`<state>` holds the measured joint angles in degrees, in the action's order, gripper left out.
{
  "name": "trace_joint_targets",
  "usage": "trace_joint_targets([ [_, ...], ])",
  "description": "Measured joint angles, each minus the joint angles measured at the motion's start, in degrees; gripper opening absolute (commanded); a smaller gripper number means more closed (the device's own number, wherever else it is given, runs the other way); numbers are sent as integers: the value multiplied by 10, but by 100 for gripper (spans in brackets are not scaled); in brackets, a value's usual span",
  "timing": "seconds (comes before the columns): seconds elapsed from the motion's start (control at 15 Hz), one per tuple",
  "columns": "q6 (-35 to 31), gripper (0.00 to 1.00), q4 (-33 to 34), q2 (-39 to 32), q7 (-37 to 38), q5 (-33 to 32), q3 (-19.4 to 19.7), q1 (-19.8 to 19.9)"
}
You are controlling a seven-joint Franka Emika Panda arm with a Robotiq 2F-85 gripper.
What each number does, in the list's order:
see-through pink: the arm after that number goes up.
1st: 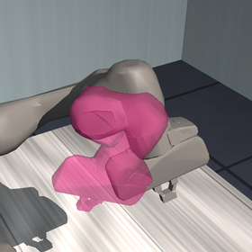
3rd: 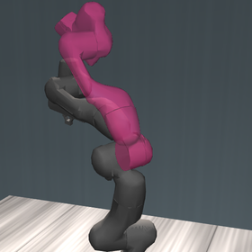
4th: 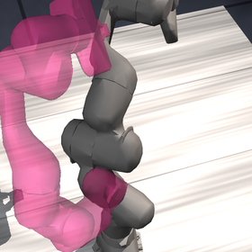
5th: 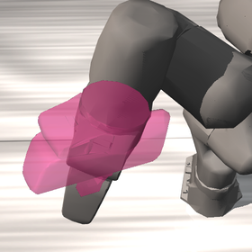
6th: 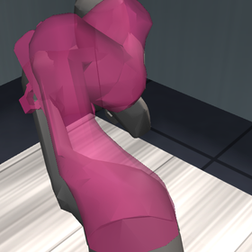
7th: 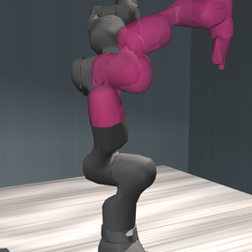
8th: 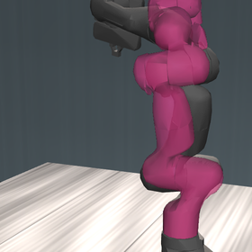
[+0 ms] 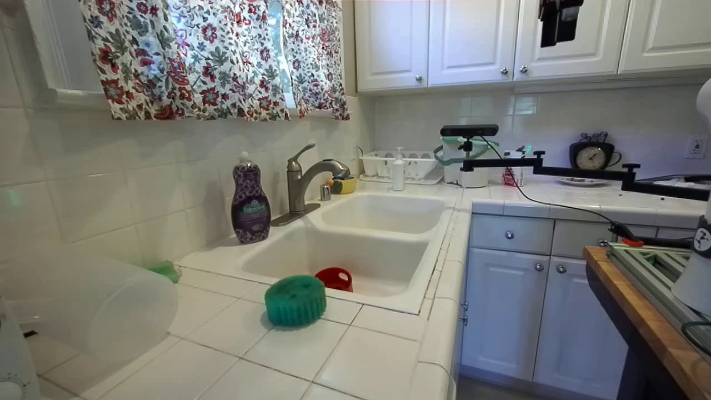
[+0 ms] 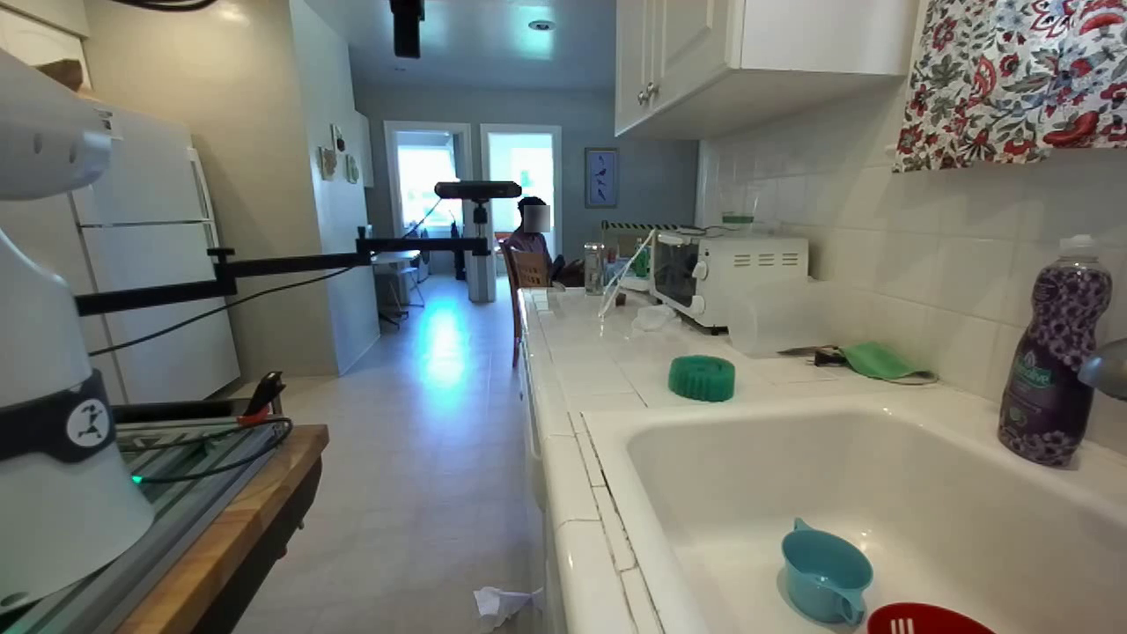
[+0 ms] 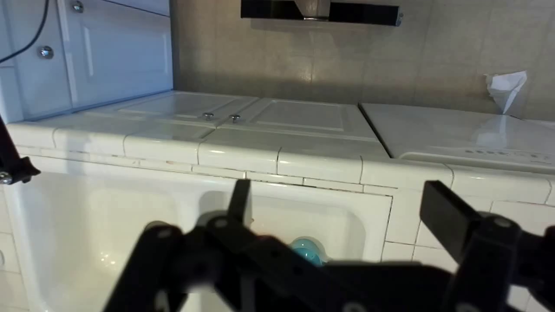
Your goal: Open the tap
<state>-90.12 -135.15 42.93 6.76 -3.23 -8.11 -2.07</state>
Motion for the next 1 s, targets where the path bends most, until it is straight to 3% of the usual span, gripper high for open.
trace_joint_targets([
  [0.27, -30, 100, 3, 1, 0, 0, 21, 1],
  [0.73, -146, 100, 16, -1, -10, 31, 116, 21],
  [1.0, -213, 100, 50, -40, -27, 67, 161, 29],
])
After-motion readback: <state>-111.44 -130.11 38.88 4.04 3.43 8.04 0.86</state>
